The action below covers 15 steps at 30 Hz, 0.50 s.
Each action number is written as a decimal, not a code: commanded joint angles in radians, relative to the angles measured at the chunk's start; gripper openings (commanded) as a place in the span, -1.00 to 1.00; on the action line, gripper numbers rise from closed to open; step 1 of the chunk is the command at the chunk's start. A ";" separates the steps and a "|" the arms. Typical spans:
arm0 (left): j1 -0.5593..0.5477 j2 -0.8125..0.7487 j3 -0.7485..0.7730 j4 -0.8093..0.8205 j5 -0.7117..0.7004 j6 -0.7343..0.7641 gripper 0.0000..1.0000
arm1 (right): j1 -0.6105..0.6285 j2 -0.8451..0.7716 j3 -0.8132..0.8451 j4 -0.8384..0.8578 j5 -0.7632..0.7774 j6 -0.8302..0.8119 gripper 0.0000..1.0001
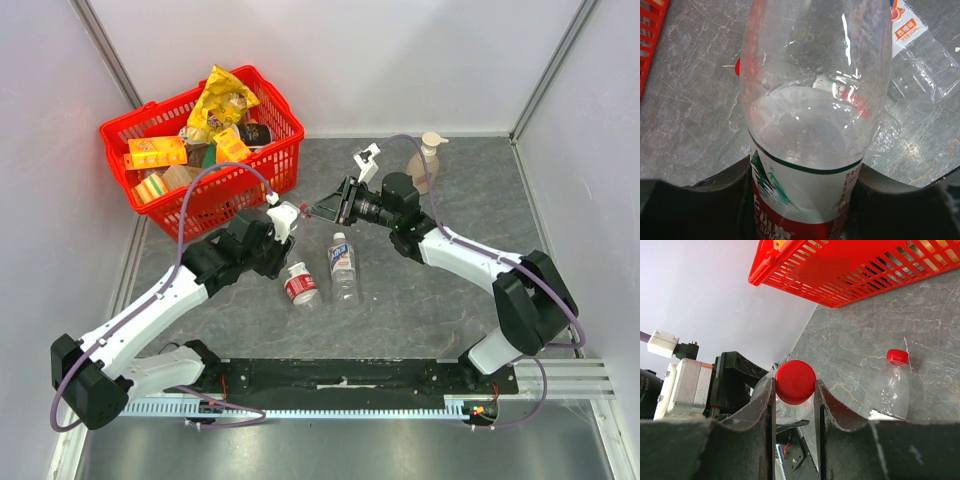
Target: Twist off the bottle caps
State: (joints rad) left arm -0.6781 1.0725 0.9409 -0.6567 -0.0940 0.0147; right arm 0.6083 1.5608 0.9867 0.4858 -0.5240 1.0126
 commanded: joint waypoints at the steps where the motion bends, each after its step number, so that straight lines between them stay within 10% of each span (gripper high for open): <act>1: -0.005 -0.014 -0.002 0.011 0.045 0.001 -0.81 | 0.005 0.005 0.007 0.114 -0.059 -0.008 -1.00; 15: -0.005 -0.082 0.022 0.039 0.508 0.054 -0.90 | 0.007 -0.110 -0.120 0.431 -0.212 -0.026 -1.00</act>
State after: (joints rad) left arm -0.6613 1.0088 0.9409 -0.6716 0.0879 0.0151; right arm 0.5953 1.5181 0.8883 0.7181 -0.6281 1.0019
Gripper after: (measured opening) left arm 0.533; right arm 0.346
